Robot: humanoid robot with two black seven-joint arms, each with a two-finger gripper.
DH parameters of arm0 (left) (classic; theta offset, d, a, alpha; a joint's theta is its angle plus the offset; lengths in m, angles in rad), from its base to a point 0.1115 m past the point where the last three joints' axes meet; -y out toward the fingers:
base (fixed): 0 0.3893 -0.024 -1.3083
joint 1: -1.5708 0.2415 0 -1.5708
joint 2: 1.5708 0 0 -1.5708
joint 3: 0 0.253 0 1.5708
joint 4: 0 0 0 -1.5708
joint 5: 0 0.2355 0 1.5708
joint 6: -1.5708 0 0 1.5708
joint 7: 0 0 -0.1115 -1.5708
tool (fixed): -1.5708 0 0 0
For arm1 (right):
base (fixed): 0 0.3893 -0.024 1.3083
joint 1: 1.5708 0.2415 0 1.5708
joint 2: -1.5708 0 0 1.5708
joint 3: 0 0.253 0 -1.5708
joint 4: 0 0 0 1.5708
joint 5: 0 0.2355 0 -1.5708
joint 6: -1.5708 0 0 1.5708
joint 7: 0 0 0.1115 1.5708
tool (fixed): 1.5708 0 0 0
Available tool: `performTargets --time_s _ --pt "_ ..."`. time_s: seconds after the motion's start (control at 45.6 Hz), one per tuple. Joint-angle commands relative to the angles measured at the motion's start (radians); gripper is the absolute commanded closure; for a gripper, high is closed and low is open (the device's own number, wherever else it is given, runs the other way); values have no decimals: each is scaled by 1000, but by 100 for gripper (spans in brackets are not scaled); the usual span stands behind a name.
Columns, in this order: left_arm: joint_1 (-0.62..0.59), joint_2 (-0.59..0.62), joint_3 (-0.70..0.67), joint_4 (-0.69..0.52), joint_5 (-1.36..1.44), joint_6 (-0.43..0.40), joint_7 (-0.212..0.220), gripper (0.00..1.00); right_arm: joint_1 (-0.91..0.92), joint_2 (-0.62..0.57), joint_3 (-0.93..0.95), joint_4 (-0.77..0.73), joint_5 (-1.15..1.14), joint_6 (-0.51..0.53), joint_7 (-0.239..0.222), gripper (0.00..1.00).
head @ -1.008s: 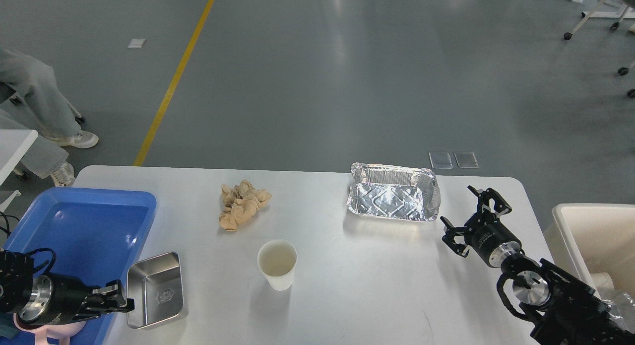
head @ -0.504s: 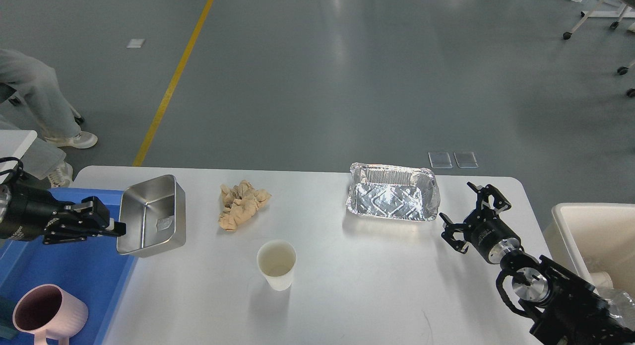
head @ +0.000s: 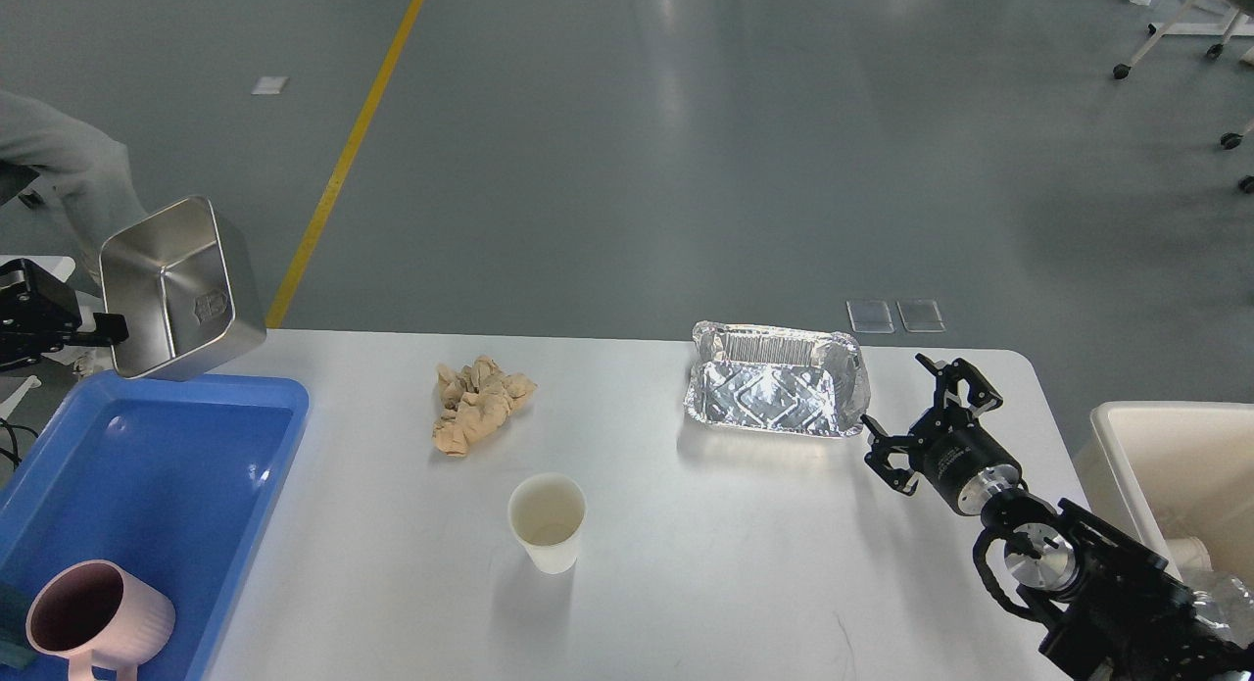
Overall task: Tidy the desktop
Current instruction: 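Lift the steel tray up toward the blue tray, then lower the steel tray into the blue tray and release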
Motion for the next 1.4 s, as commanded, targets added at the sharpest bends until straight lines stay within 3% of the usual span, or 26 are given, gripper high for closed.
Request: performTargets --time_s 0.0,0.263,0.46,0.745,0.964,1.074,1.271,1.381 --pt "15 -7 12 106 -44 0 10 100 0 1 0 1 0 0 0 0" --pt "124 -94 12 317 -58 0 5 100 -1 0 -1 1 0 0 0 0" --pt "196 -234 13 464 -55 33 11 100 -3 -6 -1 -1 0 2 0 0" --pt "253 -341 13 541 -57 141 13 100 -15 -11 -1 -5 -14 2 0 0" --pt "259 -458 12 680 -58 217 16 100 -15 -11 -1 -7 -32 2 0 0" --pt "259 -513 12 752 -58 224 16 100 -14 -11 -1 -7 -34 2 -2 0" --pt "260 -539 13 769 -60 224 14 98 -14 -13 -1 -5 -34 0 0 0" --pt "268 -539 10 769 -61 224 13 91 -14 -11 -1 -5 -34 0 0 0"
